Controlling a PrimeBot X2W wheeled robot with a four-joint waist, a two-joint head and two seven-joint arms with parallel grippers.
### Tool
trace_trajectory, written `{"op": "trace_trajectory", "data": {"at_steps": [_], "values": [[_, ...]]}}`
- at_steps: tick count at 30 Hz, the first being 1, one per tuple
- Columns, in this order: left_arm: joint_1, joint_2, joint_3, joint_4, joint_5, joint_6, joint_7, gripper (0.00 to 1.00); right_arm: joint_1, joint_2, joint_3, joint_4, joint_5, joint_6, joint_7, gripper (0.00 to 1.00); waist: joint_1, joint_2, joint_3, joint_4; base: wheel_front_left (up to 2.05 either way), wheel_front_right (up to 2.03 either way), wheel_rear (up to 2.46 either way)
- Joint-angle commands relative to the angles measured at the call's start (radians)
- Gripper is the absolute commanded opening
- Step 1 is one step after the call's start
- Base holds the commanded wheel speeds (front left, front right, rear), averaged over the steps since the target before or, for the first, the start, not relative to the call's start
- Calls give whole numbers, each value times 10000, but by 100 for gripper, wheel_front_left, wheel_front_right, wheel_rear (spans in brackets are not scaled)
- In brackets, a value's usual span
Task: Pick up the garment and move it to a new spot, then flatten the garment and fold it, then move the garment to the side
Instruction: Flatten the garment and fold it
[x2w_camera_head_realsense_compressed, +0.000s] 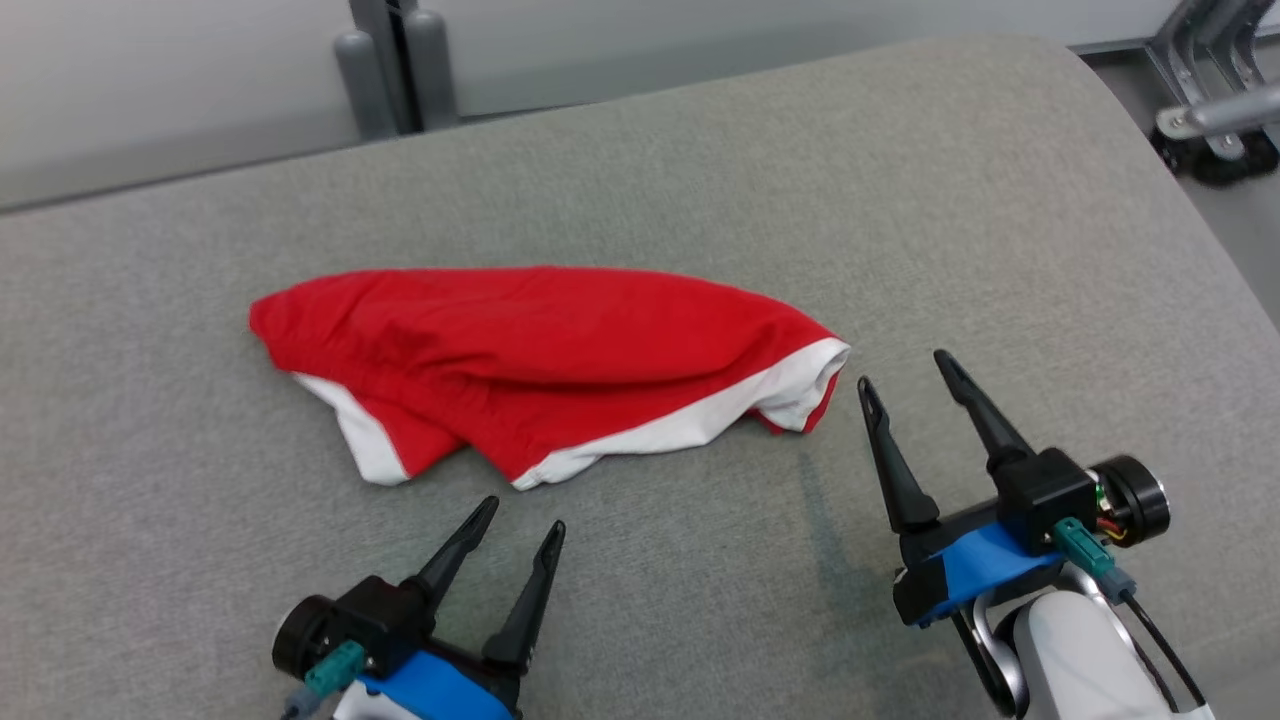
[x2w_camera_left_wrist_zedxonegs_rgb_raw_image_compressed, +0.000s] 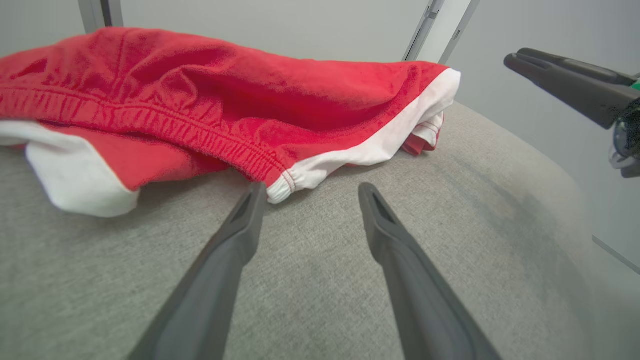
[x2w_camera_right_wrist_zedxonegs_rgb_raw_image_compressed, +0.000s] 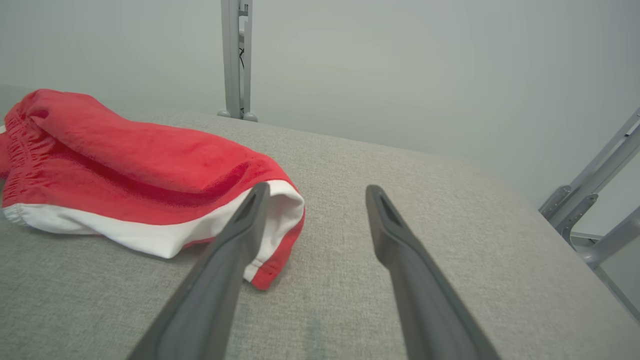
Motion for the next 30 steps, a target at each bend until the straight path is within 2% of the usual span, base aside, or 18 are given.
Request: {"op": "trace_trajectory", "data": {"at_steps": [1, 8, 15, 16, 18, 25, 30], "values": [[-158, 139, 60, 39, -34, -16, -28, 100, 248, -33, 120, -326, 171, -1, -36, 100, -1, -2, 123, -229, 0, 0, 0], [-195, 177, 695, 692, 137, -16, -25, 100, 618, -30, 449, -1267, 649, 1, -37, 100, -1, -2, 545, -936, 0, 0, 0], [-257, 287, 902, 320, -217, -16, -13, 100, 794, -33, 571, -1610, 820, 1, -38, 100, -1, -2, 741, -1203, 0, 0, 0], [-260, 294, 966, 319, -266, -16, -13, 91, 803, -32, 584, -1623, 842, 1, -38, 100, -1, -2, 749, -1228, 0, 0, 0], [-296, 304, 1024, 350, -329, -16, -13, 0, 799, -32, 606, -1626, 861, 1, -38, 100, -1, -2, 751, -1268, 0, 0, 0], [-381, 174, 1187, 132, -724, -16, -16, 0, 870, -32, 455, -1485, 792, 1, -38, 100, -1, -2, 537, -1064, 0, 0, 0], [-236, -122, 1620, -151, -885, -16, -16, 0, 915, -33, 298, -1094, 707, 1, -39, 100, -1, -2, 26, -335, 0, 0, 0]]}}
